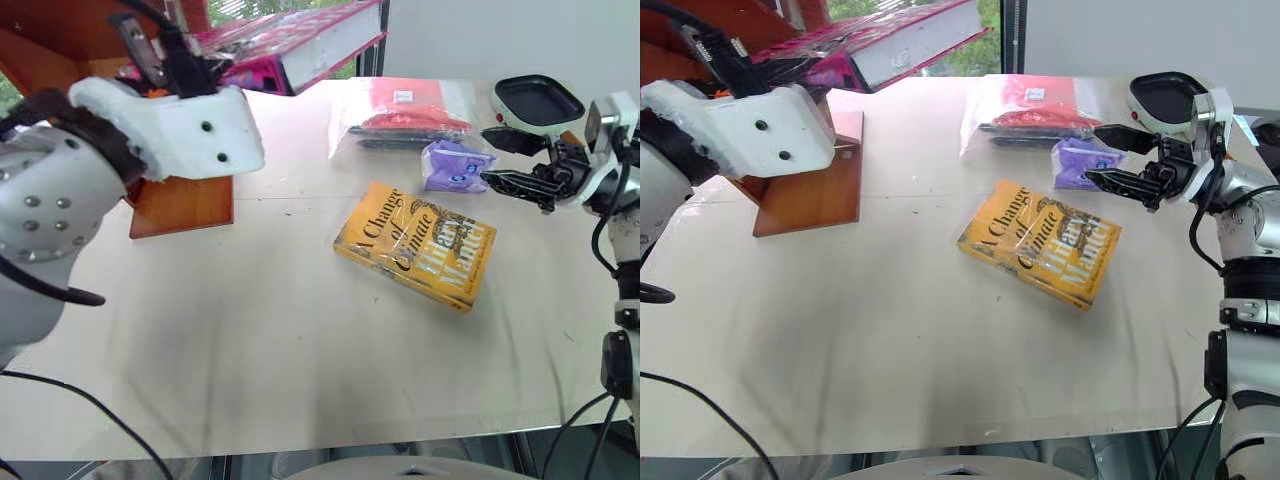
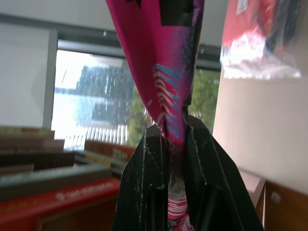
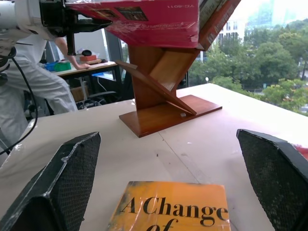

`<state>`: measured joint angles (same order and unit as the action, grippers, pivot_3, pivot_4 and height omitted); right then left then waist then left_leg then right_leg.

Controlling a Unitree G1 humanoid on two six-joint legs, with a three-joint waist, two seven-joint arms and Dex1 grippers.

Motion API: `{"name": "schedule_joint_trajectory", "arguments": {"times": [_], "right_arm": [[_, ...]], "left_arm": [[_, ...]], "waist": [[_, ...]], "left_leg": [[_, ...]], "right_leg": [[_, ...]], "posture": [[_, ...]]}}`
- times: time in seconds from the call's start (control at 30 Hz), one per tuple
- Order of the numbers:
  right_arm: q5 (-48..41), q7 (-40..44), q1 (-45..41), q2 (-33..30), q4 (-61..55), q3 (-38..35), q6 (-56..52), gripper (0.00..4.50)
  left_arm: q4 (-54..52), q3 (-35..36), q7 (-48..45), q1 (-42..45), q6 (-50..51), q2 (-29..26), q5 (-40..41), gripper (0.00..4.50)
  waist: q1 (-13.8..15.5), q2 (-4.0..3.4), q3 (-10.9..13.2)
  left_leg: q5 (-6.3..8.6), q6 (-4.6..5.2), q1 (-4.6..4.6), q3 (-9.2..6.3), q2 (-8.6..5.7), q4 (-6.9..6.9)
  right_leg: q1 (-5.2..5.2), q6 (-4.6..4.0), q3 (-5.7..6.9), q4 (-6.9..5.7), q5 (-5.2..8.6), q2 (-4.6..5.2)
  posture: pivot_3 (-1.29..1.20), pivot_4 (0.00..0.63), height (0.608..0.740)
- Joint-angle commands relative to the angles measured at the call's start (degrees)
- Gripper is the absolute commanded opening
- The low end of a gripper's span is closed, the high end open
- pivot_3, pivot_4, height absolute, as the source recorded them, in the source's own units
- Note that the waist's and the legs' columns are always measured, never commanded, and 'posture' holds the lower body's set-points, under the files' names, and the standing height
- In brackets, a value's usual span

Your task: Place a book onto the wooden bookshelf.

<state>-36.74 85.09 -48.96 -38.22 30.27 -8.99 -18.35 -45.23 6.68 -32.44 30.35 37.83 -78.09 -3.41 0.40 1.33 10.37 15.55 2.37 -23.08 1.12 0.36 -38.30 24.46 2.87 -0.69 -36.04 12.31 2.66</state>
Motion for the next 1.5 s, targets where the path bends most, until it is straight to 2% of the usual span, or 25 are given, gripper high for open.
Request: {"name": "schedule_joint_trajectory", "arguments": {"times": [0.03, 0.2, 0.33, 0.53, 0.8, 1.0, 1.07, 1.2, 1.5], "right_arm": [[1.4, 3.4, -3.7, 1.0, 4.4, -0.4, 2.8, 4.50], [2.1, 5.2, -6.9, 3.2, 9.4, -0.9, 3.8, 4.50], [1.9, 5.6, -8.7, 4.5, 11.2, -1.4, 3.5, 4.50], [2.1, 5.5, -9.4, 5.9, 12.0, -1.6, 4.0, 4.50], [2.3, 5.3, -9.6, 7.1, 12.5, -2.1, 5.0, 4.50], [2.9, 5.3, -11.0, 6.3, 14.1, -2.1, 4.9, 4.50], [3.6, 5.8, -12.4, 5.8, 15.0, -1.5, 4.5, 4.50], [4.5, 6.1, -14.2, 5.9, 16.2, -1.3, 4.3, 4.50], [4.4, 6.1, -14.1, 6.1, 14.3, -1.4, 2.8, 4.50]], "left_arm": [[-4.1, 6.7, -2.9, -3.1, 6.3, -1.6, -4.0, 0.01], [-6.9, 12.6, -7.4, -8.9, 14.6, -3.2, -7.8, 0.01], [-8.0, 14.5, -8.9, -13.5, 17.7, -3.0, -10.4, 0.01], [-5.9, 8.9, -8.0, -14.2, 20.8, -4.2, -11.2, 0.01], [0.6, 0.8, -9.8, -7.6, 21.0, -11.1, -10.5, 0.01], [4.1, -5.8, -13.4, -0.4, 18.4, -13.4, -9.6, 0.01], [8.6, -7.6, -14.0, 3.2, 15.2, -14.5, -11.2, 0.01], [14.2, -13.3, -17.9, 10.4, 11.5, -14.2, -14.1, 0.01], [20.9, -18.8, -30.5, 17.0, 9.7, -13.7, -18.7, 0.01]], "waist": [[-0.3, -0.01, 0.0], [-1.0, -0.02, 0.0], [-1.2, -0.02, 0.0], [-1.2, -0.03, 0.0], [-1.3, -0.03, 0.0], [-1.3, -0.03, 0.0], [-1.3, -0.03, 0.0], [-1.3, -0.04, 0.0], [-2.4, -0.04, 0.0]], "left_leg": [[0.00, 0.00, 0.01, 0.00, 0.00, 0.00], [-0.01, -0.02, 0.03, -0.02, 0.00, 0.00], [-0.01, -0.02, 0.13, 0.02, 0.00, -0.01], [-0.03, -0.05, 0.20, 0.02, -0.01, -0.05], [-0.04, -0.08, 0.23, 0.05, -0.01, -0.08], [-0.04, -0.08, 0.18, 0.10, -0.02, -0.07], [-0.04, -0.08, 0.16, 0.10, -0.03, -0.07], [-0.04, -0.08, 0.15, 0.12, -0.04, -0.08], [-0.04, -0.07, 0.14, 0.18, -0.02, -0.08]], "right_leg": [[0.00, 0.00, -0.01, -0.06, 0.00, 0.00], [0.05, 0.00, -0.02, -0.27, 0.00, 0.01], [0.05, -0.01, -0.08, -0.43, 0.00, 0.01], [0.07, -0.02, -0.12, -0.67, 0.00, 0.03], [0.11, -0.03, -0.18, -0.76, 0.00, 0.03], [0.17, -0.03, -0.20, -0.75, 0.00, 0.03], [0.18, -0.03, -0.20, -0.74, 0.00, 0.02], [0.24, -0.02, -0.19, -0.77, 0.00, -0.01], [0.26, -0.02, -0.26, -0.79, 0.00, -0.05]], "posture": [[0.00, 0.150, 0.740], [0.00, 0.150, 0.740], [0.00, 0.150, 0.740], [0.00, 0.150, 0.740], [0.00, 0.150, 0.740], [0.00, 0.150, 0.740], [0.00, 0.150, 0.740], [0.00, 0.150, 0.740], [0.00, 0.150, 0.740]]}}
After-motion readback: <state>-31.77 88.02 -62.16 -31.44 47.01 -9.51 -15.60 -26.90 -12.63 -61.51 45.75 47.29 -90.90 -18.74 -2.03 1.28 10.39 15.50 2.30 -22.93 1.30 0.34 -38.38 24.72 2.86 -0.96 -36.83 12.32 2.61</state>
